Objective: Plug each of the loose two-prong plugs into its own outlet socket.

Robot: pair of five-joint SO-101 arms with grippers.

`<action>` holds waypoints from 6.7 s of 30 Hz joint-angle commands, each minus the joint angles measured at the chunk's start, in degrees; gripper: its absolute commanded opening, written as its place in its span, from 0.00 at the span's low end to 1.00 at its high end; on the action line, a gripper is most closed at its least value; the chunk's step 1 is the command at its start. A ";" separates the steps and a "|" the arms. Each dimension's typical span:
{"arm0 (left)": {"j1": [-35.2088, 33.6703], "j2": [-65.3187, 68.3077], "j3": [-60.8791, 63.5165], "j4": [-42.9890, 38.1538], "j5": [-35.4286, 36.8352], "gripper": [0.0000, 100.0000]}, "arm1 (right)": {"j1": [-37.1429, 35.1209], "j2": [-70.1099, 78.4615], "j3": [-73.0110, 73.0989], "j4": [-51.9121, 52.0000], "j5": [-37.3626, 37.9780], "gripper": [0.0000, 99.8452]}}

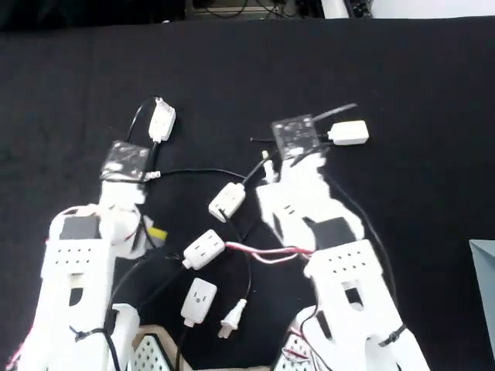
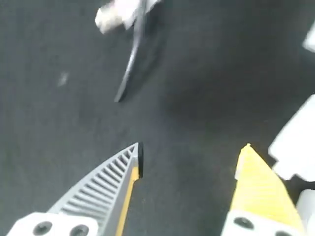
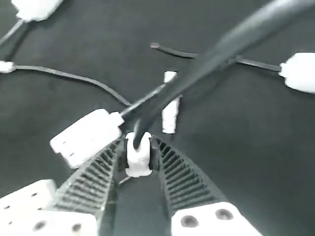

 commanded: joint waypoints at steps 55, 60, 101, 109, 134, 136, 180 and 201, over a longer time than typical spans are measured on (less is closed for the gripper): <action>10.07 44.48 -27.30 -9.23 -7.82 0.27 | 8.44 -0.84 -0.48 0.00 0.35 0.01; 9.98 37.19 -28.18 -2.46 -7.82 0.28 | 4.75 -0.84 -0.75 0.18 1.41 0.01; 2.77 25.05 -11.74 -18.64 -7.38 0.30 | 3.96 -0.75 -0.48 0.35 4.75 0.01; 4.26 33.14 -18.33 -19.08 -4.22 0.32 | 3.96 -0.75 -0.48 0.35 4.75 0.01; 10.59 47.56 -30.37 -9.58 -29.36 0.22 | 3.96 -0.75 -0.31 0.35 4.75 0.01; 10.24 47.56 -30.55 -9.76 -28.66 0.28 | 3.96 -0.75 -0.31 0.35 4.84 0.01; -27.74 -10.73 10.07 -3.60 2.99 0.34 | -24.88 36.09 -25.01 -13.01 11.25 0.01; -27.47 -13.01 11.74 -3.69 3.08 0.34 | -27.16 47.87 -32.84 -14.86 11.34 0.01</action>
